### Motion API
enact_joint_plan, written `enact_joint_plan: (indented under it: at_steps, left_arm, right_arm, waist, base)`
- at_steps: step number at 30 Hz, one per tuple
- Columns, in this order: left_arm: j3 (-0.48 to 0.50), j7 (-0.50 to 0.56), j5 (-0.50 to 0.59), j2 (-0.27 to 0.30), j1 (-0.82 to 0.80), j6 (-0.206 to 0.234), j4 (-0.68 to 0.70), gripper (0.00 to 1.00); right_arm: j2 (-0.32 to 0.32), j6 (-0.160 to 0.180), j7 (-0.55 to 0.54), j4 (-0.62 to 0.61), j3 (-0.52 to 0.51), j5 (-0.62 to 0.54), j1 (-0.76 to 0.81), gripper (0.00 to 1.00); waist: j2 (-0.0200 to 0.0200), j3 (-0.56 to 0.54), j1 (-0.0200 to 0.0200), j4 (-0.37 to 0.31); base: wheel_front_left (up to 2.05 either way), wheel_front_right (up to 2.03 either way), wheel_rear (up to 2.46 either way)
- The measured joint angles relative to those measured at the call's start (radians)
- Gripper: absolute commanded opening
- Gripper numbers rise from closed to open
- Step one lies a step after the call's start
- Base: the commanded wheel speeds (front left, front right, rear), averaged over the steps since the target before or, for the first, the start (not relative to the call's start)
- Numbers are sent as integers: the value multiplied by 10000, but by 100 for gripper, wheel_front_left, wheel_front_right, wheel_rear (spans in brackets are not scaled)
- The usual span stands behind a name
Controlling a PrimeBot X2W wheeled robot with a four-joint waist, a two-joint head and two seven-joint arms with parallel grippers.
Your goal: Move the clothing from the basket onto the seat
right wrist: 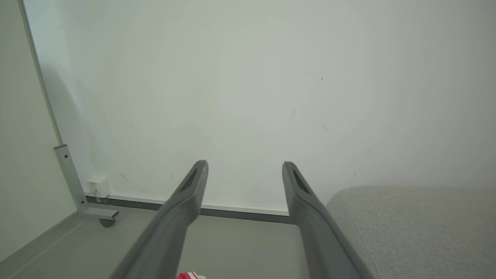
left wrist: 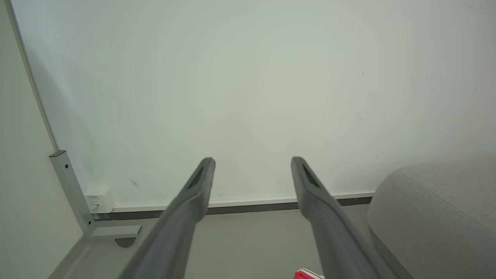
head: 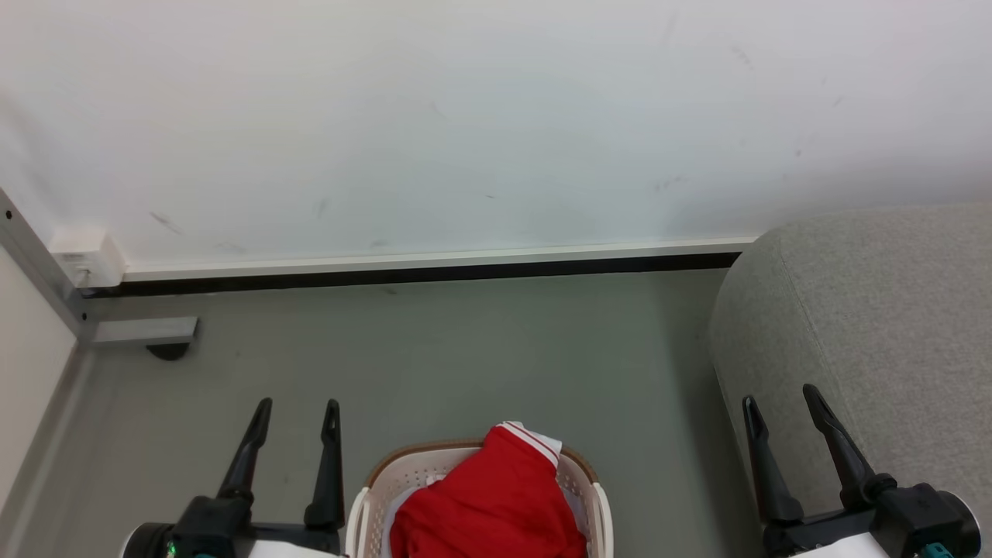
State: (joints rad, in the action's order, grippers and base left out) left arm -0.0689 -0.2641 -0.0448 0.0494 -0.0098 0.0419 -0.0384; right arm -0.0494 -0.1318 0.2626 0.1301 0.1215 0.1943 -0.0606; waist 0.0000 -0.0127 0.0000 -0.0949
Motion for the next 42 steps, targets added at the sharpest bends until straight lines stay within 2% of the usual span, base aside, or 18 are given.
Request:
enact_joint_plan:
  at_steps: [10, 19, 23, 29, 35, 42]
  left_arm:
    - [6, -2, -199, -4, -357, -123, -31, 100]
    - [-90, 48, -548, -13, -1799, -449, -1873, 100]
    - [-33, 826, -1016, 35, -2608, -767, -3037, 100]
    - [-98, 2199, -1126, 596, -3735, -1149, -4763, 100]
    - [-291, 3367, -1312, 1338, -4727, -1453, -6472, 100]
    - [-1055, 3933, -1058, 1881, -5881, -1649, -7946, 100]
  right_arm:
    - [0, 0, 19, -366, -100, -8, -305, 100]
    - [-4, 0, 21, -867, -253, 136, -963, 100]
    - [-10, 0, 21, -1055, -205, 336, -1305, 100]
    - [-12, 0, 21, -1402, -146, 677, -1883, 100]
    - [-13, 0, 21, -1812, 401, 917, -2427, 100]
    - [-13, 0, 23, -2566, 385, 1526, -2857, 100]
  waist:
    - [0, 601, 0, -415]
    - [0, 2045, 1, -967]
    - [0, 2703, 1, -1302]
    - [0, 3680, 2, -1905]
    - [0, 4662, 2, -2603]
    - [0, 5933, 2, -3292]
  base:
    - [0, 0, 0]
    - [0, 0, 0]
    - [0, 0, 0]
    - [0, 0, 0]
    - [0, 0, 0]
    - [0, 0, 0]
